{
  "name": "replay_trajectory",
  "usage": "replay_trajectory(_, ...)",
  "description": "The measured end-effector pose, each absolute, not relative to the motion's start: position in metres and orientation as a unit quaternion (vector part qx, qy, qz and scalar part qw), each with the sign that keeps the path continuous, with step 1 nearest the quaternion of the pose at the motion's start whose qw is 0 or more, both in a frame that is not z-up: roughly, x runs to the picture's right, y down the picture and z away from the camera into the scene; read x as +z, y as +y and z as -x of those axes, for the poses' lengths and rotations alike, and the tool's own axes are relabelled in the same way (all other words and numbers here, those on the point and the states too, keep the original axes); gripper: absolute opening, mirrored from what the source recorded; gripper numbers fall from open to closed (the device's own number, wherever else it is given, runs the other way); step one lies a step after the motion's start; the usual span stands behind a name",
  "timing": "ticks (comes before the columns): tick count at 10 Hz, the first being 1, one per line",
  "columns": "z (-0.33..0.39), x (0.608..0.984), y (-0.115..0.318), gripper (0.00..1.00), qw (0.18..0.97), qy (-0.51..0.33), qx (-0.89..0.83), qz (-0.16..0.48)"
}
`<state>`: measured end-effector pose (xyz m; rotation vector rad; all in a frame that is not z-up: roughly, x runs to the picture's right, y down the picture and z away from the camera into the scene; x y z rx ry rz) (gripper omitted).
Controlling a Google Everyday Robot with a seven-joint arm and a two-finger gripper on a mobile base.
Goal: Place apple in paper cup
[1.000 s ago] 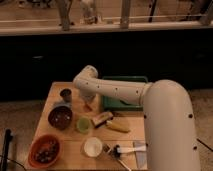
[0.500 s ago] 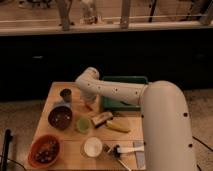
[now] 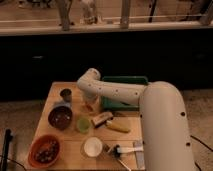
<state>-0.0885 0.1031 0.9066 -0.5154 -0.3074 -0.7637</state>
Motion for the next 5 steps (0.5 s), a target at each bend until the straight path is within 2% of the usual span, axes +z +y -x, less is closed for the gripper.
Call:
replay_trajectory(2, 0.086, 0.909, 0.101, 0.21, 0.884, -0.147, -0.370, 0.246)
replay_trajectory(4, 0.088, 0.906, 0.096, 0.05, 0.881, -0.146, -0.378, 0.243)
replay_trajectory(5, 0.090, 0.901, 0.092, 0.00, 0.880, -0.146, -0.384, 0.239)
